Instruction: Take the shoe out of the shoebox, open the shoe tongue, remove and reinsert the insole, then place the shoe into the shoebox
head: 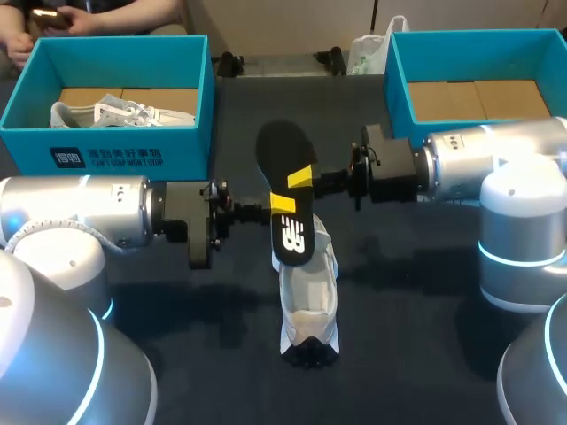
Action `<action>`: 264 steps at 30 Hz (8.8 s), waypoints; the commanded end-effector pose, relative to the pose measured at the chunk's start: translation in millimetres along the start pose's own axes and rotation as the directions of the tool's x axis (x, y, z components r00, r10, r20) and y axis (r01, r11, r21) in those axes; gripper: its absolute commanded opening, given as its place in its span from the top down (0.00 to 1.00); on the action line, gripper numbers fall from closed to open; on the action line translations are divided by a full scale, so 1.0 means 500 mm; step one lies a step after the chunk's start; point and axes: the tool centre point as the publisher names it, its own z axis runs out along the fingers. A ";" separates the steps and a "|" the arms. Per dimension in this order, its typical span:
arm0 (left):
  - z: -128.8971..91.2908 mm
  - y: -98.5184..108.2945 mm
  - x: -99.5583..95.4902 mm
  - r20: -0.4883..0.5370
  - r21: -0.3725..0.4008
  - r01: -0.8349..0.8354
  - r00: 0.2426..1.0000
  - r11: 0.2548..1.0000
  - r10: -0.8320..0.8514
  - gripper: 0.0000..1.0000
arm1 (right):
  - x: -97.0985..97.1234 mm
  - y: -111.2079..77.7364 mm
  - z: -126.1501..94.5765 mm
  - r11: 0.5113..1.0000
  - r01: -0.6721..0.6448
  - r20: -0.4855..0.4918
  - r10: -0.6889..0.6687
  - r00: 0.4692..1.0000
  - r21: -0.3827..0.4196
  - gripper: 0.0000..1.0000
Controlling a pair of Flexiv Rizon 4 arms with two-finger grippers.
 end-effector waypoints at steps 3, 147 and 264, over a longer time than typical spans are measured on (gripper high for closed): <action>-0.052 -0.012 -0.025 -0.011 -0.014 0.046 0.999 0.999 -0.046 0.00 | -0.007 0.004 -0.004 1.000 -0.002 -0.001 0.002 1.000 0.005 1.00; -0.169 0.097 -0.003 -0.452 0.002 0.347 0.837 0.938 -0.308 0.00 | -0.034 -0.008 -0.004 0.999 -0.043 0.009 0.043 0.999 -0.003 1.00; -0.098 0.003 -0.003 -0.194 -0.015 0.507 0.844 0.862 -0.500 1.00 | 0.019 -0.026 -0.183 0.763 0.531 0.262 -0.633 0.729 0.368 0.00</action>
